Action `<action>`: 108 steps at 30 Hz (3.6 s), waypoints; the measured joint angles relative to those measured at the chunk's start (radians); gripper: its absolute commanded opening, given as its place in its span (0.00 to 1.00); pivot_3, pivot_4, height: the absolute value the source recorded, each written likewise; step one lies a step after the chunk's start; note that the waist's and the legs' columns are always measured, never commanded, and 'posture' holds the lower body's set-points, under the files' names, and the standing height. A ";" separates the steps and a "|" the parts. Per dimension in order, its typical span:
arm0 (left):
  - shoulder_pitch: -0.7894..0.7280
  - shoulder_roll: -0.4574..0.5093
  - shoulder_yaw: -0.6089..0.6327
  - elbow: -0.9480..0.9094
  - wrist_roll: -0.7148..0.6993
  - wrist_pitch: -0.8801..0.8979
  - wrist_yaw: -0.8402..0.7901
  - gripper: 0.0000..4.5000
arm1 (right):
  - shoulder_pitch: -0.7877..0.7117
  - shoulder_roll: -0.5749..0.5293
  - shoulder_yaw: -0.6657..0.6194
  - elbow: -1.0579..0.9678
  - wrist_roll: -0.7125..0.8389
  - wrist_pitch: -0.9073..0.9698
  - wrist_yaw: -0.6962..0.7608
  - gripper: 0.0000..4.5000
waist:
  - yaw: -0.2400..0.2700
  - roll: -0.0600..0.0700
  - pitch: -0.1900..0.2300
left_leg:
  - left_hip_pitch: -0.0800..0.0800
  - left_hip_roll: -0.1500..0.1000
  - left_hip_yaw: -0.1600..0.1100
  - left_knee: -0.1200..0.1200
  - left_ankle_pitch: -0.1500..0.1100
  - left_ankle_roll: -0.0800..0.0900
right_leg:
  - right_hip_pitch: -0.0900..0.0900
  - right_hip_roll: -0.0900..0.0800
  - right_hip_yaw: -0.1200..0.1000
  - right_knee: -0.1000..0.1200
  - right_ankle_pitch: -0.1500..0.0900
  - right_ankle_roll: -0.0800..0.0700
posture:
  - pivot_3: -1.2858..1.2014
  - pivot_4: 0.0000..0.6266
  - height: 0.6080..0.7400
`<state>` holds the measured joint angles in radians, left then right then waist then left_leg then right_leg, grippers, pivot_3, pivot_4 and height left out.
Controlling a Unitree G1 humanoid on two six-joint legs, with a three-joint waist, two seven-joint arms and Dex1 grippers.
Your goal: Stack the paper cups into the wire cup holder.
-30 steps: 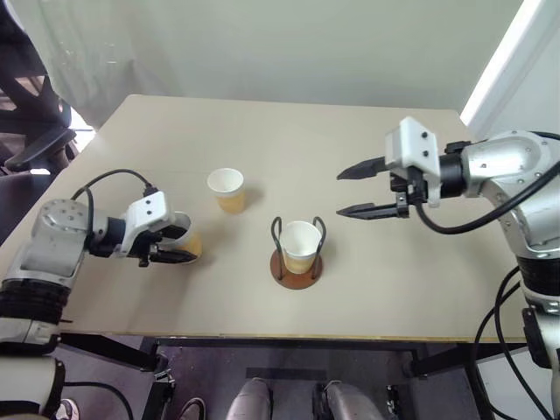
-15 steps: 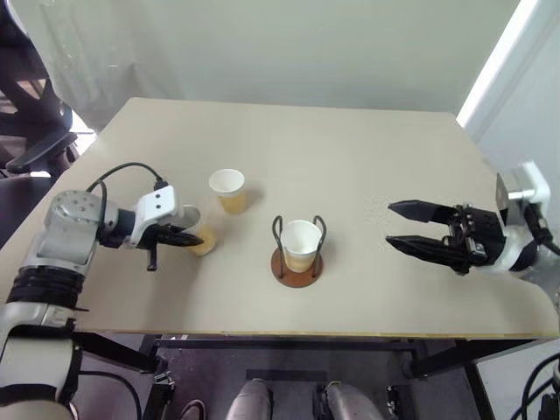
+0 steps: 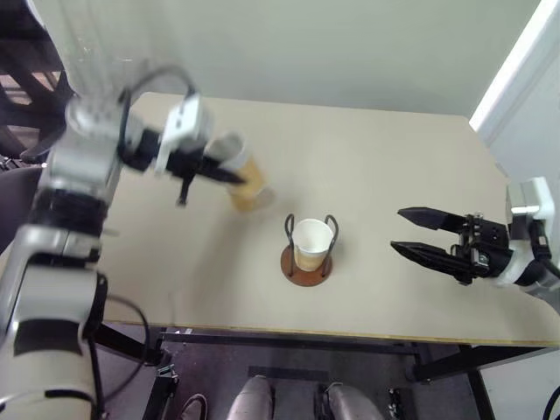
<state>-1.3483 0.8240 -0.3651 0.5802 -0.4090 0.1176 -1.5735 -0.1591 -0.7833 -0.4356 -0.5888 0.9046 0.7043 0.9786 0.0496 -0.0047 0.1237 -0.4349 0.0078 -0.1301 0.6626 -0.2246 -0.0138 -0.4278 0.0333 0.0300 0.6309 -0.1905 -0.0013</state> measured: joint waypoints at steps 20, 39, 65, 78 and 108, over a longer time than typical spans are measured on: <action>-0.240 -0.209 -0.685 0.166 -0.378 -0.250 -0.001 0.01 | 0.356 0.021 -0.208 -0.285 0.144 -0.038 -0.264 0.65 | 0.012 0.004 0.001 | -0.003 -0.011 0.008 0.014 -0.016 0.016 | 0.005 -0.012 0.005 -0.004 -0.006 0.023 | 0.52 0.24 1.00; -0.281 -0.217 -0.898 0.151 -0.457 -0.340 -0.001 0.01 | 0.563 0.018 -0.273 -0.381 0.203 -0.130 -0.376 0.65 | 0.014 0.004 0.002 | -0.003 -0.015 0.010 0.021 -0.019 0.021 | 0.010 -0.016 0.005 -0.004 -0.010 0.030 | 0.52 0.24 1.00; -0.311 -0.186 -0.960 0.150 -0.500 -0.330 -0.004 0.01 | 0.614 -0.004 -0.281 -0.399 0.208 -0.162 -0.422 0.65 | 0.015 0.004 0.002 | -0.003 -0.016 0.010 0.021 -0.020 0.021 | 0.011 -0.017 0.006 -0.004 -0.012 0.034 | 0.52 0.24 1.00; -0.315 -0.168 -0.940 0.130 -0.538 -0.301 -0.005 0.01 | 0.600 -0.007 -0.250 -0.393 0.195 -0.162 -0.432 0.65 | 0.016 0.004 0.002 | -0.003 -0.017 0.011 0.021 -0.020 0.018 | 0.011 -0.017 0.007 -0.004 -0.014 0.036 | 0.52 0.24 1.00; -0.338 -0.181 -1.062 0.112 -0.530 -0.332 -0.005 0.05 | 0.593 -0.016 -0.218 -0.390 0.171 -0.162 -0.450 0.65 | 0.016 0.004 0.002 | -0.003 -0.017 0.012 0.021 -0.021 0.019 | 0.011 -0.018 0.009 -0.004 -0.014 0.036 | 0.52 0.24 1.00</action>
<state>-1.6860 0.6433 -1.4273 0.6921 -0.9387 -0.2146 -1.5788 0.4338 -0.7993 -0.6534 -0.9791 1.0757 0.5420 0.5282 0.0660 -0.0011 0.1254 -0.4377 -0.0089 -0.1177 0.6841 -0.2460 0.0047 -0.4172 0.0155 0.0387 0.6269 -0.2042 0.0349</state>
